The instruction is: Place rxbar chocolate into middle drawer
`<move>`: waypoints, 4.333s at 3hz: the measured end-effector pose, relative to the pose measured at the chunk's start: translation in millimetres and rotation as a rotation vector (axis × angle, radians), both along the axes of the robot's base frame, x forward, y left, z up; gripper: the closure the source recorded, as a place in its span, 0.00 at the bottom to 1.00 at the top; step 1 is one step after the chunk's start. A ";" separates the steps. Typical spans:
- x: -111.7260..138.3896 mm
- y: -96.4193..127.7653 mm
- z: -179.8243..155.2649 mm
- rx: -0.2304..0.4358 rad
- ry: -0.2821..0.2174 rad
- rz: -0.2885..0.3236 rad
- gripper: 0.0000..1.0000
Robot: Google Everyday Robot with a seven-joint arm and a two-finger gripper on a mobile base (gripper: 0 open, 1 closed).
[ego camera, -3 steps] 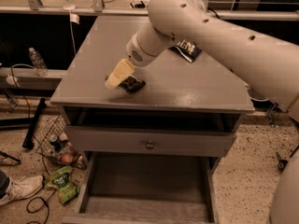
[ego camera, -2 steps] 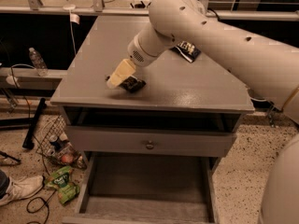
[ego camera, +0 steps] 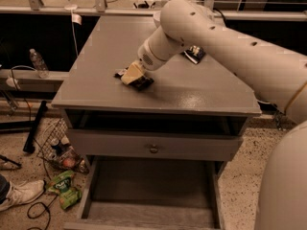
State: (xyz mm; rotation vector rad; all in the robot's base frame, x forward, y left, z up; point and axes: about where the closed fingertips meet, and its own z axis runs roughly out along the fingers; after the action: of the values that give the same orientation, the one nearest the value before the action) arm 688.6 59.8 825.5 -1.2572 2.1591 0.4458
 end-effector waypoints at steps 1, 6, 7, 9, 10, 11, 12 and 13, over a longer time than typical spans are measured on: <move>0.7 -3.8 -2.1 0.000 0.005 -0.004 0.69; -87.3 -62.5 61.5 -0.070 -0.094 0.202 1.00; -117.5 -88.5 73.7 -0.094 -0.094 0.280 1.00; -124.8 -82.3 69.8 -0.109 -0.081 0.339 1.00; -158.2 -74.8 62.9 -0.103 -0.088 0.415 1.00; -190.1 -70.5 35.3 -0.084 -0.061 0.500 1.00; -210.2 -74.7 -1.5 -0.021 -0.032 0.555 1.00; -221.2 -83.0 -38.0 0.065 -0.021 0.572 1.00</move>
Offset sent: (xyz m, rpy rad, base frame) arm -0.0225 -0.0417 0.0474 -0.0143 -0.1076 -0.0407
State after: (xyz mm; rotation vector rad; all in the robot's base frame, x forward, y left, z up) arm 467.3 -23.2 787.5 -1.8272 1.7243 0.7193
